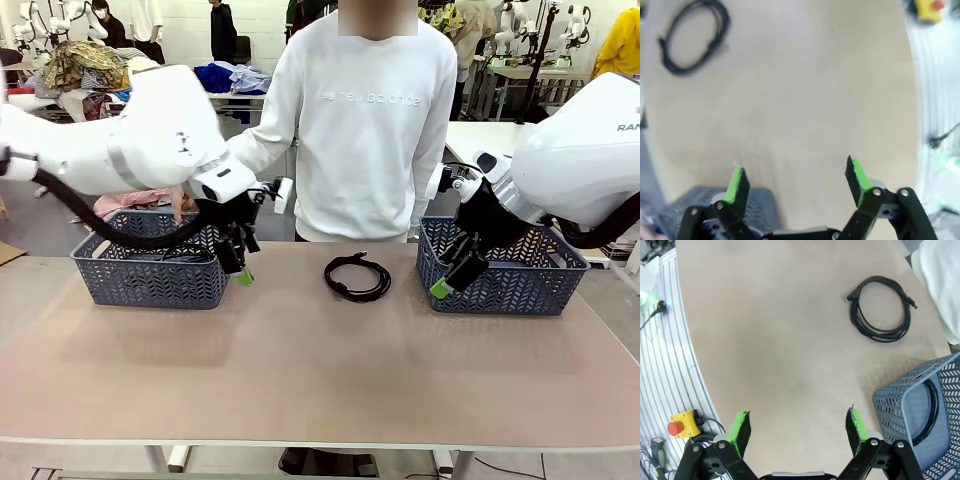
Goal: Organize the cables according to human instructions.
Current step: Pick up a bundle of cables and place it in the basket indicated by the human.
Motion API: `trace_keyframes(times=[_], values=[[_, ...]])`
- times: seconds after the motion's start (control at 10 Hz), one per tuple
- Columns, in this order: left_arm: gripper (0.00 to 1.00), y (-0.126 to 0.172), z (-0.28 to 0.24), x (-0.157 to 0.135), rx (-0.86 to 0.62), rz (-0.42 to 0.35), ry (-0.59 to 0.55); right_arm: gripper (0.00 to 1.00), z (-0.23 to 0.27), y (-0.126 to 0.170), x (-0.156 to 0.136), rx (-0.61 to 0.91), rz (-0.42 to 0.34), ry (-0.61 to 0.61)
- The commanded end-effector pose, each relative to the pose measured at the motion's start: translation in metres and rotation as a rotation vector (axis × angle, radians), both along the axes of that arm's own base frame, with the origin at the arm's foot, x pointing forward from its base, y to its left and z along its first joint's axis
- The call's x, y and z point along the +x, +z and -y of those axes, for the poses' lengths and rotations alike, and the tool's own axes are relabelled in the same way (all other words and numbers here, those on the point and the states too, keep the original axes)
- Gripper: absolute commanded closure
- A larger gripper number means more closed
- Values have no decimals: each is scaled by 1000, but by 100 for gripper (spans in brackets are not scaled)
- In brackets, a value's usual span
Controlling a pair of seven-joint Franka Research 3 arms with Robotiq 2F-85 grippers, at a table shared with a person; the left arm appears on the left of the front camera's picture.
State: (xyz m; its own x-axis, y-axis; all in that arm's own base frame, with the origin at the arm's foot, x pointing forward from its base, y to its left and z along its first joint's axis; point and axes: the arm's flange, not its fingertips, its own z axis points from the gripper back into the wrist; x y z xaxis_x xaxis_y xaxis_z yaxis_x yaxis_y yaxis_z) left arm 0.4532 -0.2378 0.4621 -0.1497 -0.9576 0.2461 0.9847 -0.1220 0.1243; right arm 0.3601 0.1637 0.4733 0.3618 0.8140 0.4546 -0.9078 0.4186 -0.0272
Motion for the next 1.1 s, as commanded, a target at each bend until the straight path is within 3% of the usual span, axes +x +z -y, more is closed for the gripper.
trace_keyframes(times=[0.0,0.4,0.6,0.7,0.8,1.0], values=[[0,-1,31,27,59,48,-208,0,-1,2,1,-2,-1,-3],[0,-16,90,54,128,90,-419,0,-1,2,1,-2,-1,-3],[0,-19,97,66,123,90,-444,0,-1,2,1,-2,-1,-3],[0,-18,94,70,79,48,-359,0,-1,2,1,-2,-1,-3],[0,-23,102,58,115,94,-416,0,-1,2,1,-2,-1,-3],[0,-23,102,58,115,94,-416,0,-1,2,1,-2,-1,-3]])
